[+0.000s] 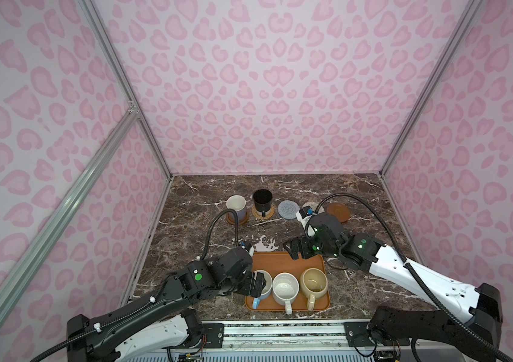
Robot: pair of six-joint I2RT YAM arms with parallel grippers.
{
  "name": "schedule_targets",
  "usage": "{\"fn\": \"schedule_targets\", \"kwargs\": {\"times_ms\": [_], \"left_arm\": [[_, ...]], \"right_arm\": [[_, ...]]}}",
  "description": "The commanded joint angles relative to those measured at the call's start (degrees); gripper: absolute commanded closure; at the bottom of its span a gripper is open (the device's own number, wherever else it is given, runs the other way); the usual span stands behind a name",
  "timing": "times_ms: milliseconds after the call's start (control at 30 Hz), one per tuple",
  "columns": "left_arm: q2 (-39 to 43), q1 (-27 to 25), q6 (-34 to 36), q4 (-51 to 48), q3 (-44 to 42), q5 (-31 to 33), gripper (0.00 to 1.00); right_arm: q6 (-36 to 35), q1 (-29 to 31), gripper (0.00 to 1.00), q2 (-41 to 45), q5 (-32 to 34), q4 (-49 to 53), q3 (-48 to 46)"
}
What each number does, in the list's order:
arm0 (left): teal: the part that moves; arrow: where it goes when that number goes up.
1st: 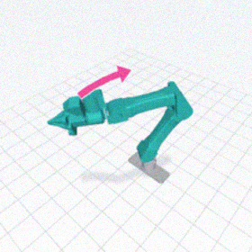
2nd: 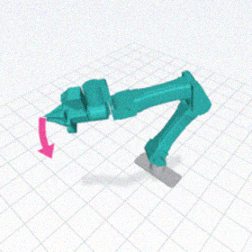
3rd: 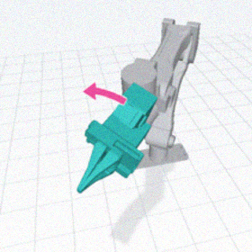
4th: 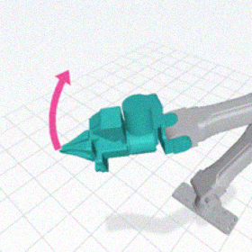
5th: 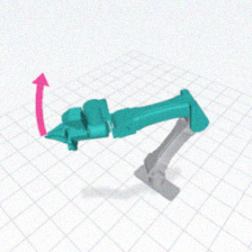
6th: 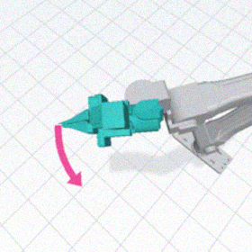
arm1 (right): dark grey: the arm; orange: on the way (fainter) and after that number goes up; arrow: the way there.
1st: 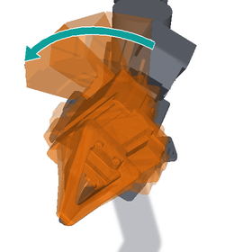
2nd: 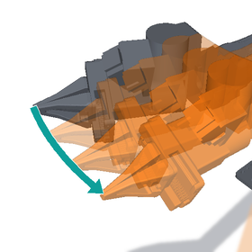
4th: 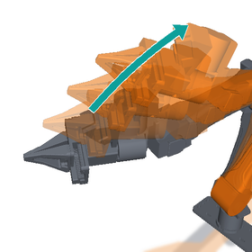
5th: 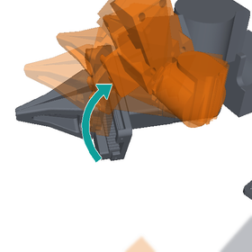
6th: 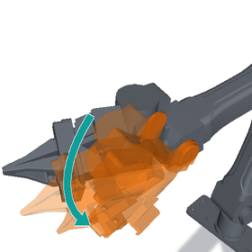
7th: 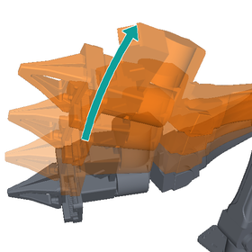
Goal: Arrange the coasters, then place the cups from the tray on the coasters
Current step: 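Move the left gripper to the light blue mug while the right gripper withdraws, then lift the light blue mug off the tray with the left gripper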
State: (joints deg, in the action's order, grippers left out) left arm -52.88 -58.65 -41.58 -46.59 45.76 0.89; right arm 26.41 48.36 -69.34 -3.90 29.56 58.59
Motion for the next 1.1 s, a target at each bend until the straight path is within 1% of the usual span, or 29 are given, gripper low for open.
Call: {"fn": "schedule_targets", "kwargs": {"times_ms": [0, 133, 233, 367, 400, 467, 567, 633, 733, 767, 800, 867, 900, 933, 1000, 1067], "left_arm": [[-1.0, -2.3, -1.4, 0.5, -1.2, 2.1, 0.03], [-1.7, -5.1, -2.2, 2.1, -2.6, 1.8, 0.03], [-2.3, -6.2, -2.6, 3.1, -3.6, 1.7, 0.03], [-3.1, -7.5, -3.9, 3.4, -4.6, 3.6, 0.01], [-3.0, -8.0, -4.5, 3.6, -4.8, 4.7, 0.04], [-2.6, -9.1, -6.1, 4.3, -5.4, 6.8, 0.06], [-3.1, -11.0, -7.0, 7.1, -6.8, 7.1, 0.11], [-4.4, -11.8, -7.9, 4.9, -6.2, 9.4, 0.13], [-5.3, -12.2, -9.0, 1.9, -6.1, 13.2, 0.2], [-5.2, -12.1, -9.3, 2.0, -6.3, 13.6, 0.26], [-5.1, -12.1, -9.4, 2.4, -6.5, 13.8, 0.29], [-5.1, -12.2, -9.5, 3.9, -7.2, 13.6, 0.31], [-5.1, -12.2, -9.4, 5.0, -7.5, 13.5, 0.35], [-5.1, -12.2, -9.4, 6.0, -7.8, 13.5, 0.37], [-5.0, -12.2, -10.1, 7.5, -8.7, 13.8, 0.38], [-5.9, -12.3, -10.8, 6.9, -8.5, 14.8, 0.41]], "right_arm": [[1.0, 0.0, 0.01, 0.7, 1.3, -0.3, -0.6], [1.4, -0.5, 0.01, 2.0, -0.6, -2.5, -2.0], [1.6, -0.9, 0.01, 2.3, -0.4, -2.9, -1.9], [1.4, -1.2, 0.02, 1.9, -0.9, -2.8, -1.8], [1.4, -1.3, 0.01, 1.8, -1.0, -2.8, -1.8], [1.4, -1.5, 0.01, 1.8, -1.3, -3.0, -1.9], [1.6, -1.9, 0.01, 1.6, -2.1, -4.3, -1.6], [1.6, -1.9, 0.01, 1.0, -2.7, -4.7, -1.0], [1.7, -1.9, 0.01, 0.3, -3.3, -4.4, -0.2], [1.6, -1.9, 0.02, 0.1, -3.4, -4.4, -0.3], [1.5, -1.9, 0.01, 0.0, -3.4, -4.5, -0.4], [1.5, -1.9, 0.01, -0.2, -3.3, -4.7, -0.8], [1.5, -1.9, 0.01, -0.4, -3.2, -4.8, -1.0], [1.5, -1.9, 0.02, -0.5, -3.3, -5.3, -1.0], [1.7, -2.0, 0.01, -0.9, -3.3, -5.9, -0.5], [1.7, -2.0, 0.01, -1.3, -3.5, -6.4, 0.1]]}}
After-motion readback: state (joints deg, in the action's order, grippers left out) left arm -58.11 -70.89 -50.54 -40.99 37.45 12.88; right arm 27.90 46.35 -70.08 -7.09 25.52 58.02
